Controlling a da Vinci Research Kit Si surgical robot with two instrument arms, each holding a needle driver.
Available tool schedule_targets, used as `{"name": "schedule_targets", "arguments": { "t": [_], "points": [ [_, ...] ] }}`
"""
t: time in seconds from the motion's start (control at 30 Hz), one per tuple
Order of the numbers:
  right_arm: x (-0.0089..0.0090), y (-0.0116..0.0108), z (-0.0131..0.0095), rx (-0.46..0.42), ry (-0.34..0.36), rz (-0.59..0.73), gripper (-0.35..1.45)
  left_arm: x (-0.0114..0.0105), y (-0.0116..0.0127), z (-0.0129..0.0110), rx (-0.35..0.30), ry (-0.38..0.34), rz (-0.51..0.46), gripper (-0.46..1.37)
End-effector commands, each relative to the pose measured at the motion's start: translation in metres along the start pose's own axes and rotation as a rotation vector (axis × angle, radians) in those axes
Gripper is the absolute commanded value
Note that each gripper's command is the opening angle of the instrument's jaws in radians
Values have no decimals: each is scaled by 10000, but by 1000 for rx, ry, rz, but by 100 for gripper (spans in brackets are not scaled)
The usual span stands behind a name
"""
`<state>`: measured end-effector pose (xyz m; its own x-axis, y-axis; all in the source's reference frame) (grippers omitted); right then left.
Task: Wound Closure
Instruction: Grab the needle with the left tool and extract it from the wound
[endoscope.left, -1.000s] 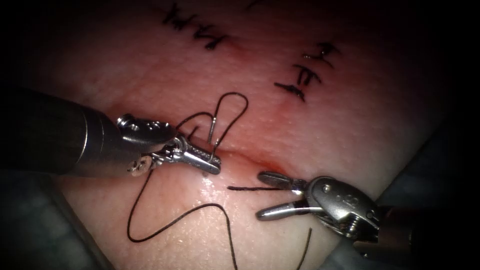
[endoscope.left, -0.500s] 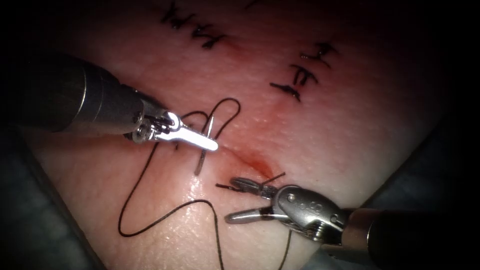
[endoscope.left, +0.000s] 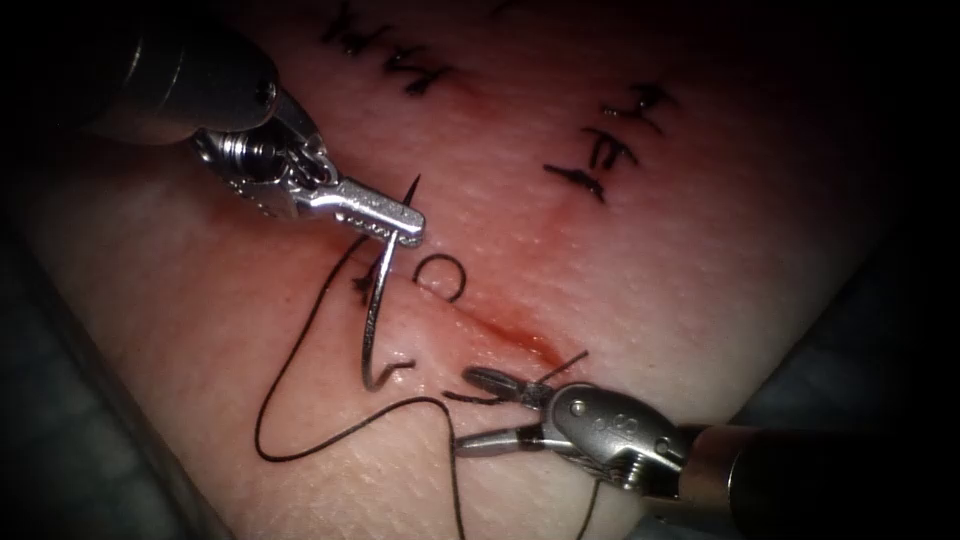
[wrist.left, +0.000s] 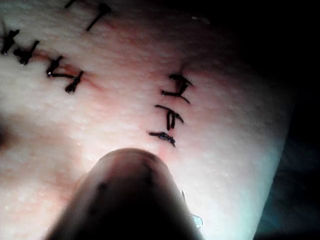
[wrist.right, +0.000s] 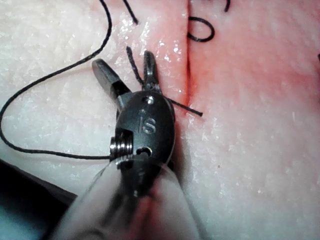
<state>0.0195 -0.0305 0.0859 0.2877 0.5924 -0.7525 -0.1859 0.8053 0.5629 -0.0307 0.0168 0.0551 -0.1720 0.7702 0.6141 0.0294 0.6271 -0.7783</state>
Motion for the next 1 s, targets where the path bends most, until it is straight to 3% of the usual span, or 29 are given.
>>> {"name": "schedule_targets", "arguments": {
  "t": [0.03, 0.13, 0.27, 0.43, 0.47, 0.7, 0.8, 1.0],
  "points": [
    [1, 0, 0, -2, 1, 0, 57, 0, 9, -3, -27, -4, 27, -35],
    [1, 0, 0, -3, 1, 0, 57, -3, 27, -10, -28, 8, 183, -35],
    [1, 0, 0, -2, 1, 0, 58, -13, 55, -23, -29, 52, 495, -35],
    [1, 0, 0, -2, 1, 0, 58, -23, 75, -36, 7, 119, 782, -35],
    [1, 0, 0, -2, 1, 0, 57, -25, 81, -41, 28, 150, 883, -35],
    [1, -2, 0, -2, 1, 0, 57, -29, 95, -51, 88, 279, 1210, -35],
    [1, -2, 0, -2, 1, 0, 57, -29, 101, -52, 131, 303, 1368, -35],
    [1, -2, 0, -2, 1, 0, 57, -21, 121, -54, 198, 329, 1576, -35]
  ]
}}
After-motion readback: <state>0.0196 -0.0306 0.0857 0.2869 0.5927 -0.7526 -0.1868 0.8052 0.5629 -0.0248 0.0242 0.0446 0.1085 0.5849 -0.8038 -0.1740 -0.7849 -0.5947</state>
